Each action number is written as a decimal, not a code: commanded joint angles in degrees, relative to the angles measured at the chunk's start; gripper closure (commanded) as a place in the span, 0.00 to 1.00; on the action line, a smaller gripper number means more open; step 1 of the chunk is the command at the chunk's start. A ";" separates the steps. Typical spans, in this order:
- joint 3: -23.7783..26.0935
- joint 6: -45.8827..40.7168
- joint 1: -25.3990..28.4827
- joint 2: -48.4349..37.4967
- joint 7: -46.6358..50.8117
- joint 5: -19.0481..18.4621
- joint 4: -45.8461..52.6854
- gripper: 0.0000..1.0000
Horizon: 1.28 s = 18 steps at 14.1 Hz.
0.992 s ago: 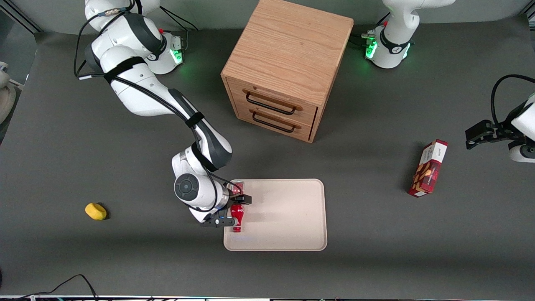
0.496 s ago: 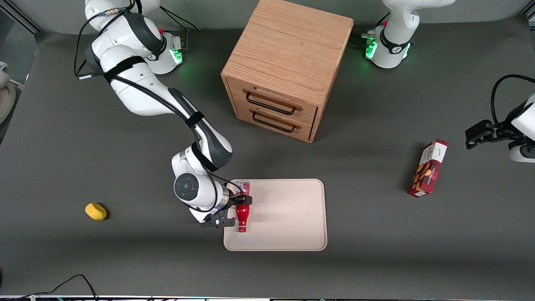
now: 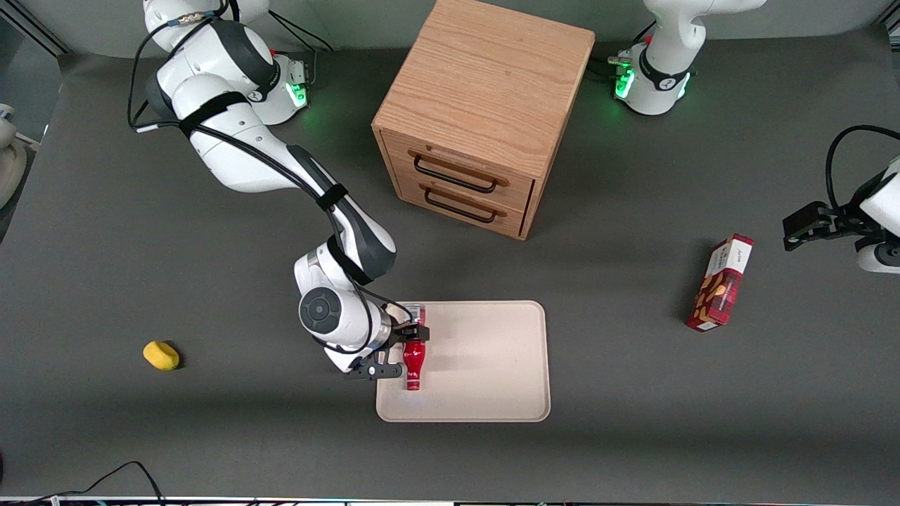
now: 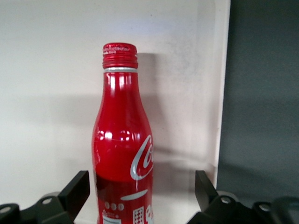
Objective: Place coke bottle on tray
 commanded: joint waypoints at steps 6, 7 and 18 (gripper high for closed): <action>-0.98 0.00 -3.37 -17.83 5.55 -1.05 -12.49 0.00; -0.98 0.00 -5.39 -21.35 5.02 -1.32 -15.66 0.00; -0.45 -19.04 -23.60 -53.88 -11.34 -0.09 -35.02 0.00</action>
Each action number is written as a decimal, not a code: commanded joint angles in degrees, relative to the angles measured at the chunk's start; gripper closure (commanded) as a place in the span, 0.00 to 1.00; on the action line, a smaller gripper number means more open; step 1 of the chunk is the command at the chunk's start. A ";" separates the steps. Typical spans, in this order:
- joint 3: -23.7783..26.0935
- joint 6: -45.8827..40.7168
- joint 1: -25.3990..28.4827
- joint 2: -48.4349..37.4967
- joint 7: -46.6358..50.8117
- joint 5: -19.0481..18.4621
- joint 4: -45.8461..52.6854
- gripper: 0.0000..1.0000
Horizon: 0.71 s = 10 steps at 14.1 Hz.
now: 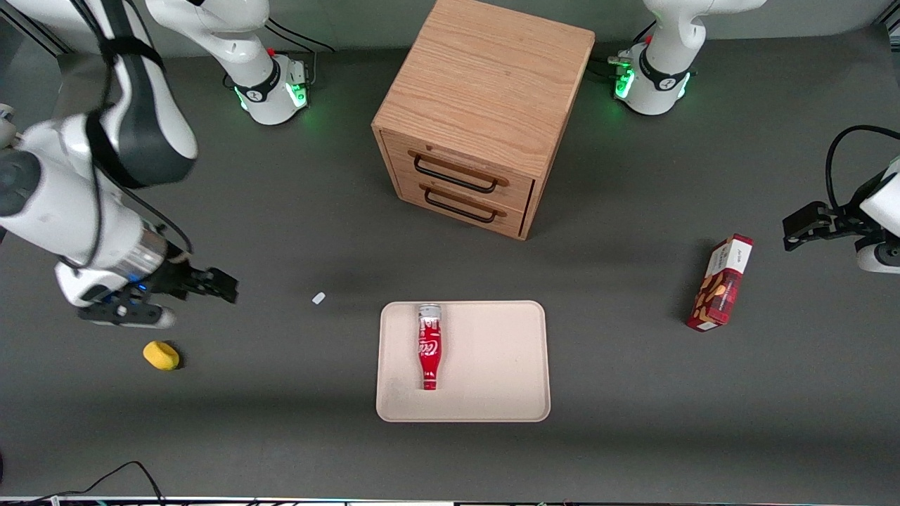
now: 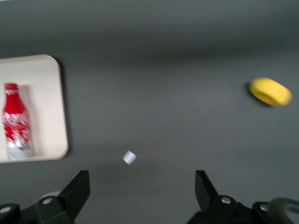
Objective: Place coke bottle on tray
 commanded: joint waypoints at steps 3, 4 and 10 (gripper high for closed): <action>0.75 -9.70 -2.16 -11.63 -1.08 1.44 -3.36 0.00; 0.66 -11.29 -2.33 -12.86 -1.35 2.84 -3.45 0.00; 0.75 -11.48 -3.57 -16.56 -1.61 5.31 -6.52 0.00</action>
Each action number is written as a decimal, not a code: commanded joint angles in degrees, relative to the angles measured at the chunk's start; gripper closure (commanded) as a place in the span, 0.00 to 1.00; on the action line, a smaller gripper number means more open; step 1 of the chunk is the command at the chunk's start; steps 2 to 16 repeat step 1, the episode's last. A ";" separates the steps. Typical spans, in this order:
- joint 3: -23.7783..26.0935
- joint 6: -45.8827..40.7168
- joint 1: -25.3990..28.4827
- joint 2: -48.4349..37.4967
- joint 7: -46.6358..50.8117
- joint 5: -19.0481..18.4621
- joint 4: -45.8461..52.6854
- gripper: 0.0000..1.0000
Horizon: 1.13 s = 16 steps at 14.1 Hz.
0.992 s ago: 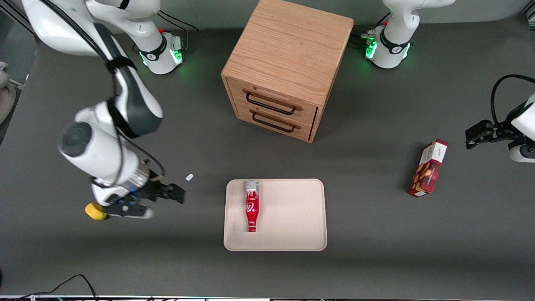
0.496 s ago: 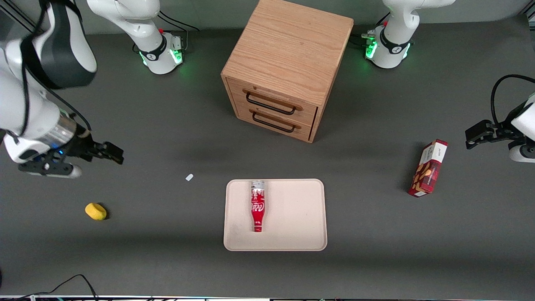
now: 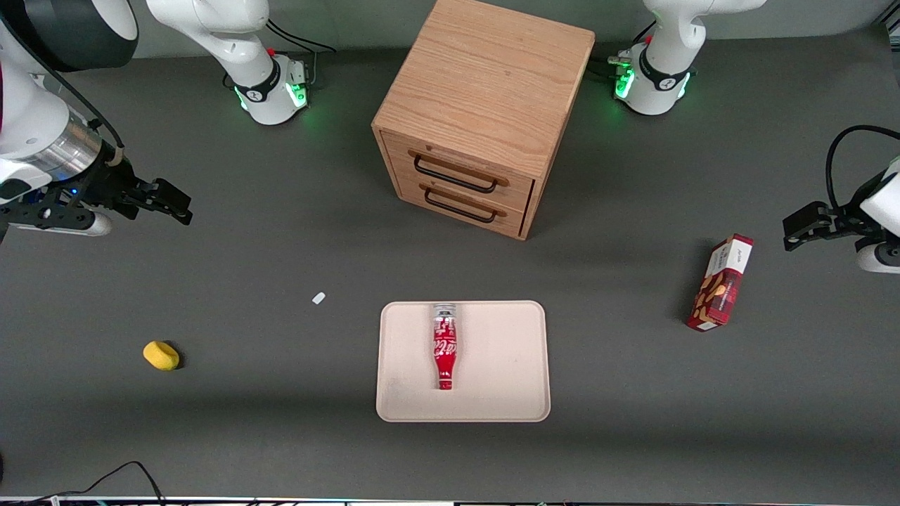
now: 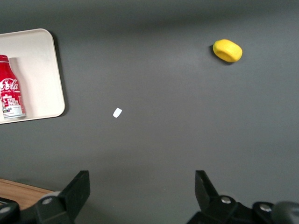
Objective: Place coke bottle on tray
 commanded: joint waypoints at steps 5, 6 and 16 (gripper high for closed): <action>0.61 0.30 -1.44 -1.77 -1.13 1.70 -1.58 0.00; 0.61 0.30 -1.44 -1.77 -1.13 1.70 -1.58 0.00; 0.61 0.30 -1.44 -1.77 -1.13 1.70 -1.58 0.00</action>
